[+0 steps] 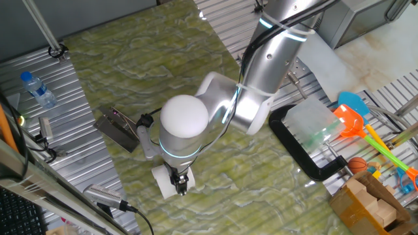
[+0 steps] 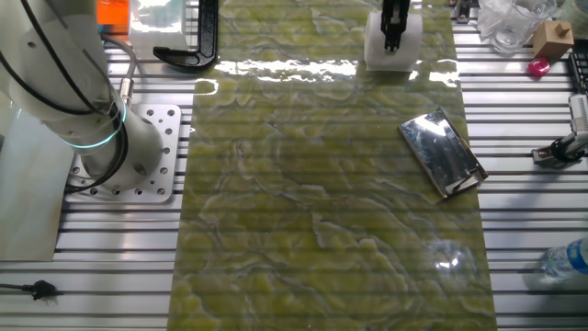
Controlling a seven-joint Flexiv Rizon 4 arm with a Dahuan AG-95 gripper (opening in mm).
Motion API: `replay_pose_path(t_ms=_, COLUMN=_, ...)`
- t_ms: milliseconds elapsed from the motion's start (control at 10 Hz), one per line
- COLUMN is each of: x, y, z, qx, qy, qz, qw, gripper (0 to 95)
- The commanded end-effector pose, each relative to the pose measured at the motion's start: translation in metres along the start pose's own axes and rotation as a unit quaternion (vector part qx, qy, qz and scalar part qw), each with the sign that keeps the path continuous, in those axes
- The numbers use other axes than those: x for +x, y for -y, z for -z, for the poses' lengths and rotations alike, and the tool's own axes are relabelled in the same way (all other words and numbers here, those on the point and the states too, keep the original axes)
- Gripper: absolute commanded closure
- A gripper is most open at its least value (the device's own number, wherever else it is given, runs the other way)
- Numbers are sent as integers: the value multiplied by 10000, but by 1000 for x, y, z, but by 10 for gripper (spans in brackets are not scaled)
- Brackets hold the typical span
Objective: Put the toilet paper on its holder
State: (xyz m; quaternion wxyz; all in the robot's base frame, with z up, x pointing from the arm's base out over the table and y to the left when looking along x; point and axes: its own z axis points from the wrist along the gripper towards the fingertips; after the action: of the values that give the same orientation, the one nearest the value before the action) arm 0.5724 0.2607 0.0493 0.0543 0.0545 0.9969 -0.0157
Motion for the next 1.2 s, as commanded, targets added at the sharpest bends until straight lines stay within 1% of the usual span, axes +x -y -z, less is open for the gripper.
replay_pose_path(t_ms=100, x=0, y=1, z=12, qx=50, qy=-23, qz=-13, qw=10000, gripper=950)
replay_pose_path(t_ms=400, x=3, y=3, z=17, qx=129, qy=10, qz=162, qw=9998, gripper=950)
replay_pose_path(t_ms=500, x=4, y=3, z=20, qx=142, qy=2, qz=123, qw=9998, gripper=950)
replay_pose_path(t_ms=600, x=4, y=3, z=25, qx=143, qy=-53, qz=-65, qw=9999, gripper=950)
replay_pose_path(t_ms=700, x=4, y=3, z=27, qx=146, qy=-69, qz=-102, qw=9998, gripper=950)
replay_pose_path(t_ms=900, x=5, y=9, z=32, qx=141, qy=-35, qz=-58, qw=9999, gripper=950)
replay_pose_path(t_ms=1000, x=7, y=20, z=40, qx=90, qy=2, qz=165, qw=9998, gripper=950)
replay_pose_path(t_ms=1100, x=8, y=27, z=45, qx=86, qy=9, qz=395, qw=9992, gripper=950)
replay_pose_path(t_ms=1200, x=9, y=35, z=50, qx=91, qy=20, qz=774, qw=9970, gripper=950)
